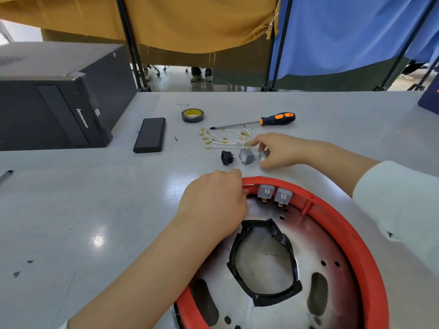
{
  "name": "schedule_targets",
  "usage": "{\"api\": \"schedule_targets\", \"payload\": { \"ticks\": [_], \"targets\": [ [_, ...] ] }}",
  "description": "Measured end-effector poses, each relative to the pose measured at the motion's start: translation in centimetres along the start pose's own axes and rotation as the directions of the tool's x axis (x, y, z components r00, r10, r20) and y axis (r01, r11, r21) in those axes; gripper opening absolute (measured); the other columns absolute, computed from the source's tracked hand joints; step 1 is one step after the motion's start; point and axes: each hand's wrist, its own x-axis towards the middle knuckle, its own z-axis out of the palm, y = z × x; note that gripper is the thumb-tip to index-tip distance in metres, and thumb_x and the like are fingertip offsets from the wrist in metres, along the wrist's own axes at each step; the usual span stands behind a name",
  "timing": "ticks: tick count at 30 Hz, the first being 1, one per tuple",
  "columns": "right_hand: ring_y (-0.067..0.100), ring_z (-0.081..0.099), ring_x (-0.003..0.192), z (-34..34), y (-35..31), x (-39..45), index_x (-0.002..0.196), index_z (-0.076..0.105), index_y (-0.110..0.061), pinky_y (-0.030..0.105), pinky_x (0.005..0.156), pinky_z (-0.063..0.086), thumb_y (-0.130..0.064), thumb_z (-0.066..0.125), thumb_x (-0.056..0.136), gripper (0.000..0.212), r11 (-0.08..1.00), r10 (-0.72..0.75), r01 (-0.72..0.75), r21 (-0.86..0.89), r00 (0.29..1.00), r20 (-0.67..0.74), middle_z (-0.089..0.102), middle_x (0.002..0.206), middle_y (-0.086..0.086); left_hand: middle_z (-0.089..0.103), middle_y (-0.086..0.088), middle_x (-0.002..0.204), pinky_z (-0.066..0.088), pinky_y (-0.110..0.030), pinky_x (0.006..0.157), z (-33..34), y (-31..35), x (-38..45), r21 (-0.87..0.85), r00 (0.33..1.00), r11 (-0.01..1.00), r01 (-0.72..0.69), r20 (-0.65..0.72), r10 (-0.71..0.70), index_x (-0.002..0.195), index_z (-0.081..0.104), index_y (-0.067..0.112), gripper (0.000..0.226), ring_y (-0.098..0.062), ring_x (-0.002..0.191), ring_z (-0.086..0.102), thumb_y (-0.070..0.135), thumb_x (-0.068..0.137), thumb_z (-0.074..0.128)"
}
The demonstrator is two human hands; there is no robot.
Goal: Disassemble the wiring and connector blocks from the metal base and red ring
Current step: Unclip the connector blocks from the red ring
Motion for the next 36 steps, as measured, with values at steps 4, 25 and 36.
{"api": "schedule_targets", "payload": {
  "ticks": [4, 25, 36],
  "targets": [
    [0.008, 0.051, 0.085, 0.2, -0.1, 1.1, 0.14, 0.04, -0.028, 0.024, 0.081, 0.036, -0.035, 0.071, 0.083, 0.065, 0.993, -0.092, 0.09, 0.072, 0.995, 0.028, 0.048, 0.12, 0.0, 0.06, -0.004, 0.092, 0.025, -0.032, 0.054, -0.1, 0.0, 0.0, -0.002, 1.0, 1.0, -0.006, 0.005, 0.006, 0.087, 0.039, 0.02, 0.02, -0.023, 0.07, 0.04, 0.038, 0.094, 0.04],
    [0.007, 0.054, 0.071, 0.2, -0.8, 1.7, 0.131, 0.047, -0.019, 0.017, 0.056, 0.046, -0.018, 0.078, 0.078, 0.062, 0.974, -0.059, 0.057, 0.218, 0.998, 0.002, 0.051, 0.101, -0.001, 0.061, -0.005, 0.091, 0.028, -0.031, 0.057, -0.2, 0.1, 0.1, -0.013, 0.999, 1.0, 0.008, 0.033, -0.008, 0.087, 0.04, 0.022, 0.02, -0.024, 0.071, 0.041, 0.04, 0.093, 0.04],
    [0.009, 0.054, 0.07, 0.2, -0.6, 1.7, 0.12, 0.056, -0.018, 0.018, 0.057, 0.042, -0.032, 0.076, 0.079, 0.048, 0.995, -0.054, 0.055, 0.084, 0.998, -0.013, 0.052, 0.111, 0.001, 0.06, -0.004, 0.09, 0.028, -0.031, 0.057, -0.1, 0.1, 0.1, 0.01, 1.0, 1.0, 0.004, 0.029, -0.005, 0.086, 0.04, 0.022, 0.021, -0.022, 0.07, 0.041, 0.041, 0.094, 0.04]
  ]
}}
